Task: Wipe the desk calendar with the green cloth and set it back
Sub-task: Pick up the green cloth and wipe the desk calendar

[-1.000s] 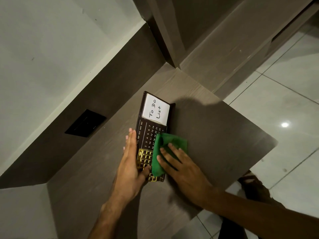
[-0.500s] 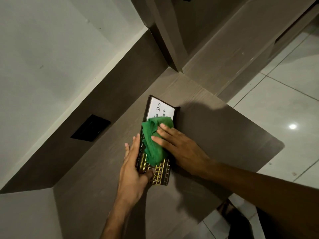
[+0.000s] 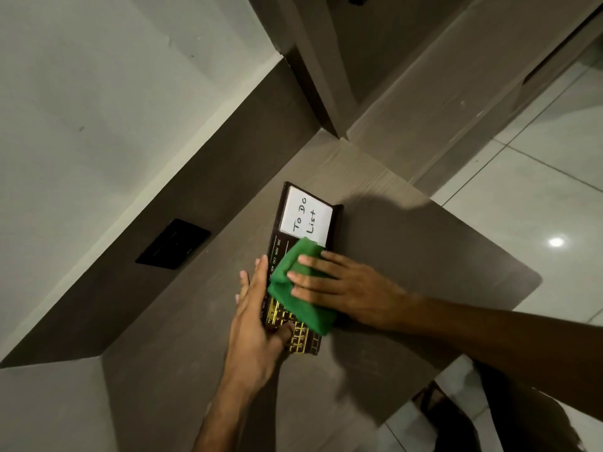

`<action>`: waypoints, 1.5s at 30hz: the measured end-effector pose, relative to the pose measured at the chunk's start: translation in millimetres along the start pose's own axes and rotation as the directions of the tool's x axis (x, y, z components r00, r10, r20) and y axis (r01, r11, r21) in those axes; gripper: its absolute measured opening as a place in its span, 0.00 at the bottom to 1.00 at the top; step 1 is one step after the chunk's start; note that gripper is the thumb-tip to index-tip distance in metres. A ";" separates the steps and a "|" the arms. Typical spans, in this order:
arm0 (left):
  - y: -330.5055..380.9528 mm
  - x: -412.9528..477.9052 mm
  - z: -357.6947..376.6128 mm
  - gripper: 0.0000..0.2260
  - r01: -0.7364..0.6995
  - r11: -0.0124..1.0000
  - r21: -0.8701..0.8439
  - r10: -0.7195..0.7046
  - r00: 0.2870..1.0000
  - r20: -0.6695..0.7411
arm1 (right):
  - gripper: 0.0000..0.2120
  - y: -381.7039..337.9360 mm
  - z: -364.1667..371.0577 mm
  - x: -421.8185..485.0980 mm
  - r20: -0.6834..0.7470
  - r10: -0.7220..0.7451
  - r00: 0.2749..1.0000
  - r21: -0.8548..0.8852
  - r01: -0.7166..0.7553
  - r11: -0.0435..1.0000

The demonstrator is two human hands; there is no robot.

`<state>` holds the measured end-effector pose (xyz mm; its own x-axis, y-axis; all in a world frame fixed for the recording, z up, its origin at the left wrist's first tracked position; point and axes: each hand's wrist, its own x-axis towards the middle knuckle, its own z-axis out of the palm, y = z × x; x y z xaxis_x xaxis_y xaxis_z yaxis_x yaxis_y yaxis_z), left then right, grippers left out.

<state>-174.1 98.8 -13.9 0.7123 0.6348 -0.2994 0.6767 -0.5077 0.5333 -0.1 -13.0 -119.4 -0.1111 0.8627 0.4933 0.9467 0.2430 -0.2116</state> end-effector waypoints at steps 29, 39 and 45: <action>9.0 0.2 -2.2 0.55 -0.076 0.965 0.252 0.088 0.995 -0.038 | 0.25 91.3 -66.6 67.1 -0.055 0.432 0.900 0.014 -0.432 0.902; 6.1 4.9 -2.7 0.51 0.000 1.000 -0.003 0.000 1.000 -0.018 | 0.31 8.8 -32.0 28.4 0.006 0.174 0.985 0.010 -0.174 0.985; 10.6 3.0 -7.2 0.50 0.009 0.982 -0.187 -0.004 1.000 0.026 | 0.30 -36.5 -34.6 28.7 0.090 -0.066 0.994 -0.010 0.067 0.998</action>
<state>-166.1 99.5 -3.5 0.7143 0.6212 -0.3223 0.6359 -0.3841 0.6694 -27.4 -12.5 -68.3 -0.1999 0.8813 0.4282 0.9402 0.2955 -0.1694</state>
